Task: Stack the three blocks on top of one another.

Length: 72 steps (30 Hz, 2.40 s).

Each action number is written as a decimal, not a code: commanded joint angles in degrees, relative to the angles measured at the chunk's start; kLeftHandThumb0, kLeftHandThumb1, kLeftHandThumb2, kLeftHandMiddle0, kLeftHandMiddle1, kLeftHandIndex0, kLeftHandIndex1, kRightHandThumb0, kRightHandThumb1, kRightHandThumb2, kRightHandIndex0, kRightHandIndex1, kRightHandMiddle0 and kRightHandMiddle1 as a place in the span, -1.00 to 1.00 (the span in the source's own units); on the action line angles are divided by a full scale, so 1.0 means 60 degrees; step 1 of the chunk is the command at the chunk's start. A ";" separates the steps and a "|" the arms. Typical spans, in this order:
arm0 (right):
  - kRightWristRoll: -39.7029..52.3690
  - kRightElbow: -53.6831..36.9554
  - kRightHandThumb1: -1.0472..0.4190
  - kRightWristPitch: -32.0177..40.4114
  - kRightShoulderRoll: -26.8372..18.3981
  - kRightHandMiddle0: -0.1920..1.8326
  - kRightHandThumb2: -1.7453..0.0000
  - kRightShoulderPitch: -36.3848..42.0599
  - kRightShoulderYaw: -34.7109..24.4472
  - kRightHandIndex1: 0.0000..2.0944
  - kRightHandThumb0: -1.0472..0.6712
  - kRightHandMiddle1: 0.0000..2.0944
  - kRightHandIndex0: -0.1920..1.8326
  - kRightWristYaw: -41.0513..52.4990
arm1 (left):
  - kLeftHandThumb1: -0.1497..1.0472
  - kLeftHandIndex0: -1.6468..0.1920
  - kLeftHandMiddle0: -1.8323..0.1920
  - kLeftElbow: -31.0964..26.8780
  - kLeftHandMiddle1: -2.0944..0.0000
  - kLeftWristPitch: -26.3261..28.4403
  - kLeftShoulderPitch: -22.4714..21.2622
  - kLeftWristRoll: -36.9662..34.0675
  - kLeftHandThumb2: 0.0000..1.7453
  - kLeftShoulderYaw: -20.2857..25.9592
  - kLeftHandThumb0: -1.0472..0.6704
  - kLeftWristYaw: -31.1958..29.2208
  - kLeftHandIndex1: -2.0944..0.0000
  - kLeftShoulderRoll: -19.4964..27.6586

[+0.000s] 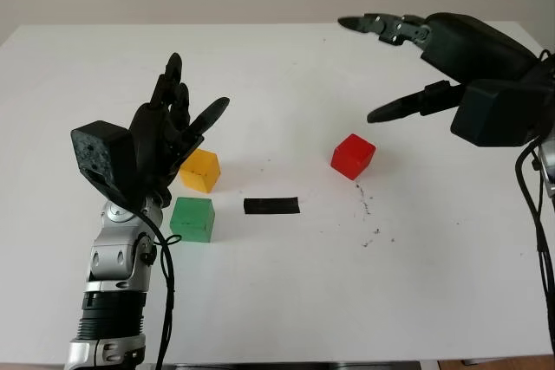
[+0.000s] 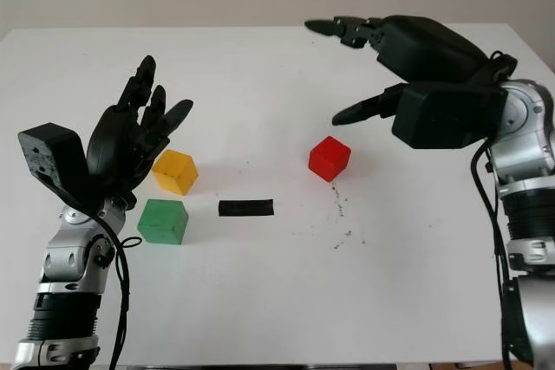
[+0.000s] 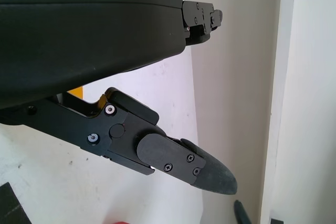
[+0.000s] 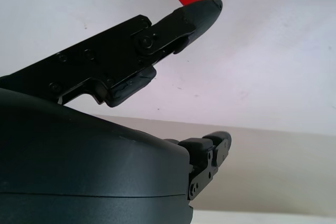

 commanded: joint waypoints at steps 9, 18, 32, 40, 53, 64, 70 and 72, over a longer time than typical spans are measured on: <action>-0.1538 0.0472 -0.65 -0.1488 -0.0630 -0.40 0.94 -0.0604 0.1103 -0.95 -0.40 -0.89 -0.60 -0.0282 | 0.76 0.83 0.92 -0.0075 1.00 -0.0072 -0.0028 0.0065 -0.94 -0.0028 -0.65 0.0059 1.00 0.0036; -0.2297 0.0879 -0.68 -0.2163 -0.0635 -0.42 0.93 -0.0454 0.1479 -0.97 -0.37 -0.93 -0.65 -0.1161 | 0.76 0.84 0.94 -0.0141 1.00 -0.0029 0.0027 -0.0046 -0.94 0.0022 -0.65 0.0006 1.00 0.0013; -0.2688 0.2266 -0.75 -0.2676 -0.0251 -0.42 0.93 -0.0474 0.2240 -0.96 -0.35 -0.94 -0.70 -0.2138 | 0.76 0.86 0.93 -0.0263 1.00 0.0046 0.0082 -0.0013 -0.94 0.0003 -0.64 0.0096 1.00 0.0000; -0.3010 0.3005 -0.78 -0.3071 -0.0116 -0.37 0.93 -0.0679 0.2656 -0.95 -0.38 -0.92 -0.68 -0.2845 | 0.77 0.85 0.92 -0.0279 1.00 0.0066 0.0125 0.0048 -0.94 -0.0005 -0.65 0.0135 1.00 0.0039; -0.3044 0.3628 -0.83 -0.3207 0.0115 -0.10 0.93 -0.0894 0.2850 -0.92 -0.30 -0.75 -0.60 -0.3293 | 0.77 0.85 0.92 -0.0234 1.00 0.0083 0.0132 0.0086 -0.94 -0.0004 -0.66 0.0153 1.00 0.0048; -0.3170 0.3924 -0.93 -0.3314 0.0068 -0.50 0.93 -0.1212 0.2994 -0.95 -0.24 0.36 -0.55 -0.3889 | 0.75 0.86 0.92 -0.0205 1.00 0.0158 0.0117 0.0027 -0.94 0.0045 -0.65 0.0135 1.00 0.0015; -0.3363 0.3836 -0.91 -0.3209 0.0003 -0.48 0.94 -0.1396 0.3011 -0.95 -0.25 0.34 -0.55 -0.4098 | 0.76 0.86 0.92 -0.0225 1.00 0.0143 0.0127 0.0073 -0.94 0.0026 -0.65 0.0147 1.00 0.0032; -0.3375 0.3858 -0.91 -0.3207 0.0010 -0.47 0.94 -0.1482 0.2997 -0.95 -0.24 0.33 -0.55 -0.4169 | 0.76 0.86 0.92 -0.0226 1.00 0.0139 0.0122 0.0098 -0.94 0.0014 -0.65 0.0159 1.00 0.0036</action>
